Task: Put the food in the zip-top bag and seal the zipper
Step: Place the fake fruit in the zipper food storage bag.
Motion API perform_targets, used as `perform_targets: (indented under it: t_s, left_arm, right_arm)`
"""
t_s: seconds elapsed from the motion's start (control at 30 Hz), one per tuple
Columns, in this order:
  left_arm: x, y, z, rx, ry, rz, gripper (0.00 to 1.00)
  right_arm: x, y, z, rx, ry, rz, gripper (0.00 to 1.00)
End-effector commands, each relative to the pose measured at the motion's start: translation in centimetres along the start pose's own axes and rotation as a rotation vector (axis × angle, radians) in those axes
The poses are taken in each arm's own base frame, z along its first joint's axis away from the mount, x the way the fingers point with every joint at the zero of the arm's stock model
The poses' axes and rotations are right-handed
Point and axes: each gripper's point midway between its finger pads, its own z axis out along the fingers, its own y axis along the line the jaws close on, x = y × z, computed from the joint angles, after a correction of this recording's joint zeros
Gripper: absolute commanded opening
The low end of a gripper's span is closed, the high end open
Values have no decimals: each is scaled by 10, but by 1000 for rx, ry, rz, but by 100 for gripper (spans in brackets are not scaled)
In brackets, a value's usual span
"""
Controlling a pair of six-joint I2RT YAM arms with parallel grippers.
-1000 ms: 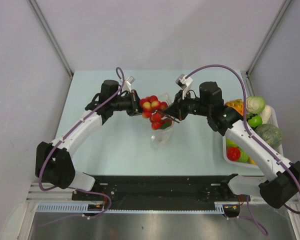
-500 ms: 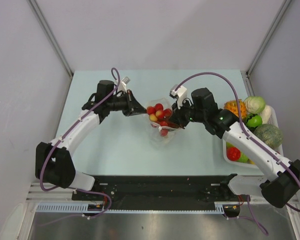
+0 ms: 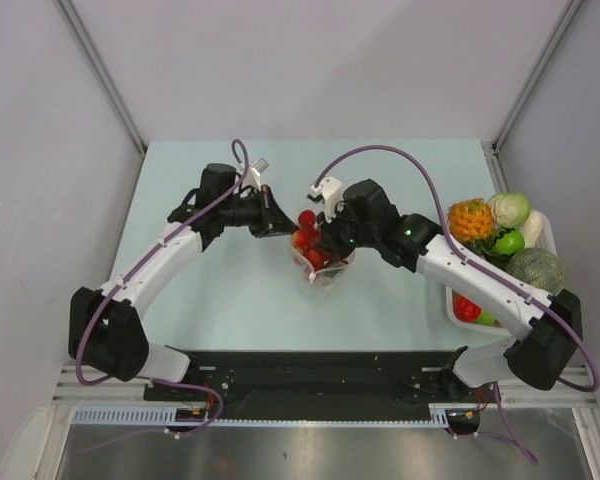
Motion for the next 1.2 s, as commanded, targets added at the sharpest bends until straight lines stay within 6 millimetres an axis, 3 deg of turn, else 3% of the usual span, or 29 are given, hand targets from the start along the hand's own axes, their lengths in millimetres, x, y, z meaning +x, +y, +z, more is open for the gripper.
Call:
perform_targets:
  t_s: [0.0,0.07,0.17,0.27,0.4,0.47,0.5,0.6,0.63,0.67,0.73,0.77,0.83,0.9,0.97,1.07,1.17]
  left_arm:
    - [8,-22,-7,41,-11,25,0]
    - [9,-22,-7,45,-14,8,0]
    - [10,-26,-8,62,-15,-14,0]
    - [11,-29,-9,66,-15,-28,0]
    - [12,-27,-13,63,-19,-56,0]
    - [10,-21,-16,44,-38,-71,0]
    - [7,-19,-18,40,-51,-81,0]
    - [-4,-13,-23,34,-93,-125,0]
    - [-6,-11,-24,32,-98,-131,0]
    - [-9,-10,-24,31,-102,-136,0]
    - [-9,-11,-24,41,-98,-127,0]
    - [-9,-11,-24,43,-97,-123,0]
    - [-8,-9,-24,34,-95,-112,0]
    - [-7,-9,-26,26,-94,-92,0]
    - [-7,-11,-27,30,-94,-74,0]
    - [-7,-12,-28,23,-91,-43,0]
    - [-6,-16,-29,21,-94,-22,0]
  right_arm:
    - [-53,-30,4,193,-141,159,0]
    - [-69,-40,1,273,-192,299,0]
    - [-69,-47,5,322,-177,397,0]
    - [-64,-32,15,269,-146,471,0]
    - [-60,-4,22,141,-110,446,8]
    - [-62,-2,18,129,-114,433,14]
    - [-60,-2,17,126,-105,422,13]
    - [-46,-2,9,135,-66,411,18]
    - [-37,-3,10,140,-50,391,25]
    - [-36,2,8,107,-45,372,53]
    - [-41,14,-2,31,-52,313,73]
    - [-45,8,-9,29,-69,284,81]
    - [-60,11,-32,-57,-120,273,82]
    - [-78,0,-59,-106,-196,304,81]
    - [-85,-13,-71,-70,-238,317,77]
    - [-67,-31,-67,2,-178,301,76]
    - [-31,-32,-41,-2,-21,321,76]
